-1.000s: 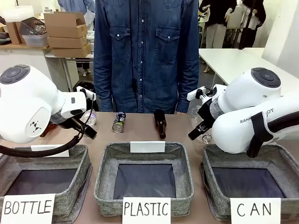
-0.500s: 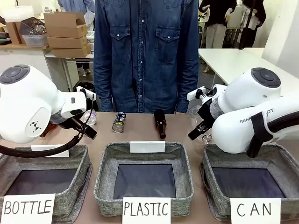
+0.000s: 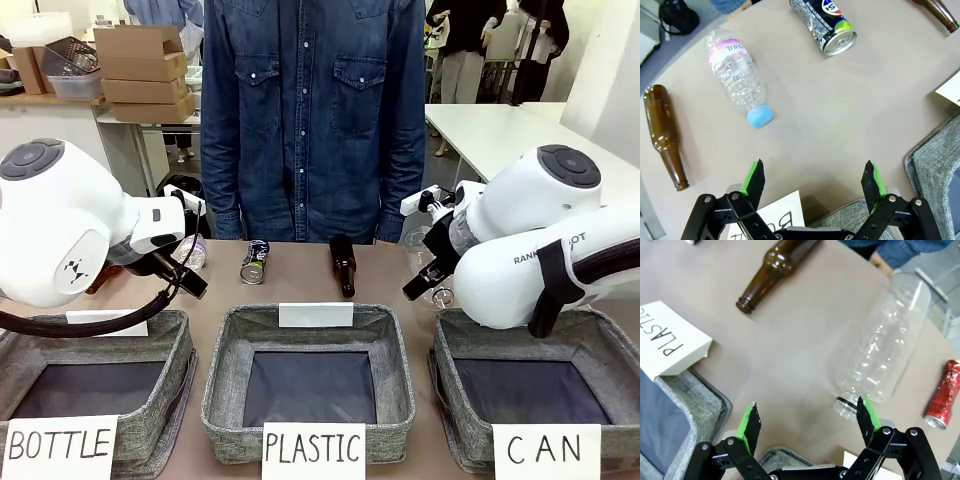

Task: Sort the can waste into the basket.
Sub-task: Pick up the can waste from the table and place it in the right Fabric basket.

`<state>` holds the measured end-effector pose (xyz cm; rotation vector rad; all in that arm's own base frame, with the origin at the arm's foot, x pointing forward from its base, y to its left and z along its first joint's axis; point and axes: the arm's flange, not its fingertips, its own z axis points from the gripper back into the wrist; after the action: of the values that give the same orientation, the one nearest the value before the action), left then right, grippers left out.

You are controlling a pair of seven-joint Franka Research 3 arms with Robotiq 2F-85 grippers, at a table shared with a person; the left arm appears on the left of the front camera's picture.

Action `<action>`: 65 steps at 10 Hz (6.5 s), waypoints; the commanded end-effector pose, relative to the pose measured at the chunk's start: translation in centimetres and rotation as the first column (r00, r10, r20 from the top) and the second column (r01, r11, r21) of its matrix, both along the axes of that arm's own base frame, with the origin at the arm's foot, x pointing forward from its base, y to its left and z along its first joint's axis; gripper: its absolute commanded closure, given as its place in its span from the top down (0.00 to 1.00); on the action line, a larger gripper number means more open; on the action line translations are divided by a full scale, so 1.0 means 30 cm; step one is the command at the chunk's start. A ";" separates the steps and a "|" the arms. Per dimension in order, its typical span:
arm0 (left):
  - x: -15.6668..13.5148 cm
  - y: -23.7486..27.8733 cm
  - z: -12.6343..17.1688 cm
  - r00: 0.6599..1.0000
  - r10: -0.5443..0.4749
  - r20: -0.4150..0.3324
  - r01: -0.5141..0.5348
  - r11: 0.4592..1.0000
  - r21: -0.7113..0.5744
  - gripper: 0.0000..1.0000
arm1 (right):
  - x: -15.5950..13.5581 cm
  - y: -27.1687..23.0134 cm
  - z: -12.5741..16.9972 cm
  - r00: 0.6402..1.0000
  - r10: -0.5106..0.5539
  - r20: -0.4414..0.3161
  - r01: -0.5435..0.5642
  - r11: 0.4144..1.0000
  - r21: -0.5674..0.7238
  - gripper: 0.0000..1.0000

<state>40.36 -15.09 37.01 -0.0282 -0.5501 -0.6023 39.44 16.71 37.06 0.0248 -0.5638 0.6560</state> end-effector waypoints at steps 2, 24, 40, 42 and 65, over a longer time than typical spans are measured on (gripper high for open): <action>0.000 0.000 0.000 1.000 0.000 0.000 0.000 1.000 0.000 1.00 | 0.000 0.000 0.000 1.000 0.000 0.000 0.000 1.000 0.000 1.00; -0.269 0.684 0.551 0.925 -0.363 -0.113 0.089 0.496 -0.864 1.00 | -0.337 -0.856 0.583 0.859 -0.039 -0.510 0.482 0.396 0.781 1.00; -0.347 0.942 0.573 0.935 -0.284 -0.212 -0.035 0.521 -0.853 1.00 | -0.337 -0.856 0.583 0.859 -0.039 -0.510 0.482 0.396 0.781 1.00; -0.322 0.903 0.570 0.906 -0.345 -0.244 -0.019 0.543 -0.839 1.00 | -0.337 -0.856 0.583 0.859 -0.039 -0.510 0.482 0.396 0.781 1.00; -0.411 1.097 0.708 0.878 -0.257 -0.404 -0.159 0.639 -0.753 1.00 | -0.337 -0.856 0.583 0.859 -0.039 -0.510 0.482 0.396 0.781 1.00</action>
<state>25.93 19.80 57.31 -1.0592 -0.3470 -0.3156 29.14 -8.86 54.43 1.0715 -0.4009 -0.0997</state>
